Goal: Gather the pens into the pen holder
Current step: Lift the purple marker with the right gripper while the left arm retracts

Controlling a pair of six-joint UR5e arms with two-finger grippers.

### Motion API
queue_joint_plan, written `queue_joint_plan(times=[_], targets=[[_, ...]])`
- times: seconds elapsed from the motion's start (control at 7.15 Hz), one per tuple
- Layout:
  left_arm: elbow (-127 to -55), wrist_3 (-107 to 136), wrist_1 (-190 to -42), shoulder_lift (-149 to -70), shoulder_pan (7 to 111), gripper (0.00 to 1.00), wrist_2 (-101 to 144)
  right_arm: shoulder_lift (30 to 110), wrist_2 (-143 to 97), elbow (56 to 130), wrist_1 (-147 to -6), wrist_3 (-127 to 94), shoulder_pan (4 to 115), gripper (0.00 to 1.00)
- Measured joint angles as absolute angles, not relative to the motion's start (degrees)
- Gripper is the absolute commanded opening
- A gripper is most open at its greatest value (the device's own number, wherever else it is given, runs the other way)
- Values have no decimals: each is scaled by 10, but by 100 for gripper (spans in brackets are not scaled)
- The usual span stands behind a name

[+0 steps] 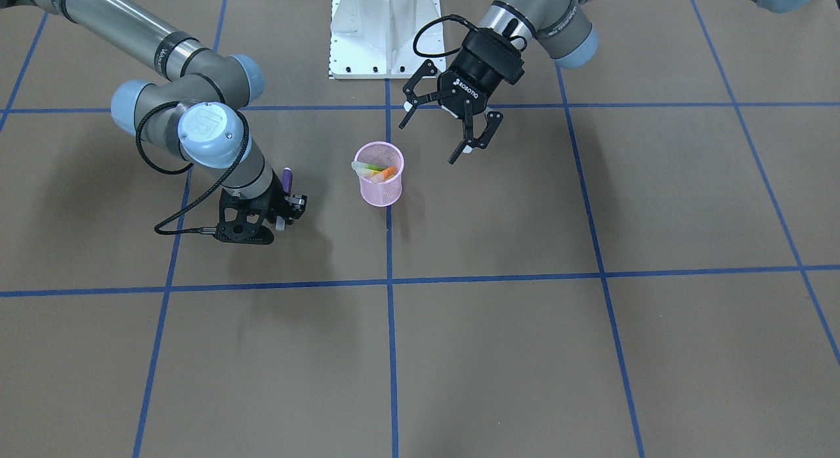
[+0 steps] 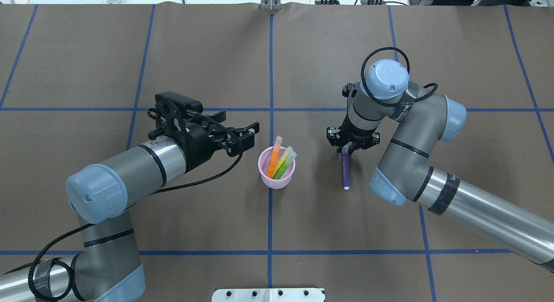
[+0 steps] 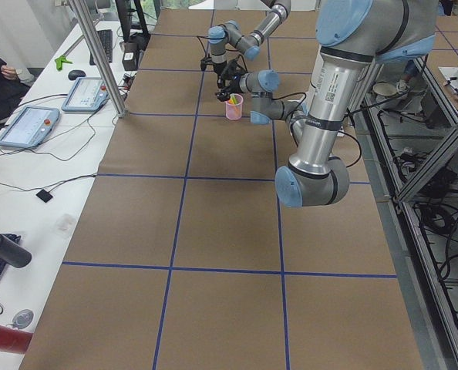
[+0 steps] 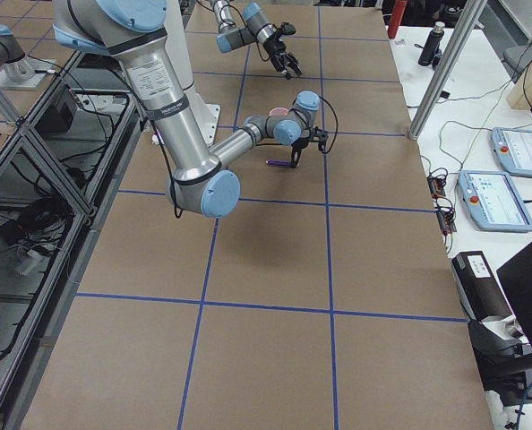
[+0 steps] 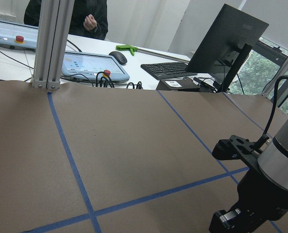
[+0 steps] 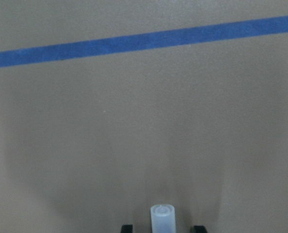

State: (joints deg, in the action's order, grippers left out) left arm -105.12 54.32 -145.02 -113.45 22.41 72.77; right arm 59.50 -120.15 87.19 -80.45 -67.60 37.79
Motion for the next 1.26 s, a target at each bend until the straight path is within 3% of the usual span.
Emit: queue_joint_plan(times=[0.7,1.26], targets=[[-1055,543,-1432,-1127,260,100,778,595,-1233,907,-808,-675,420,0],[-1063,489,-1283,-1089,502,100,1128,593,-1161,995,-806,-675,431,0]])
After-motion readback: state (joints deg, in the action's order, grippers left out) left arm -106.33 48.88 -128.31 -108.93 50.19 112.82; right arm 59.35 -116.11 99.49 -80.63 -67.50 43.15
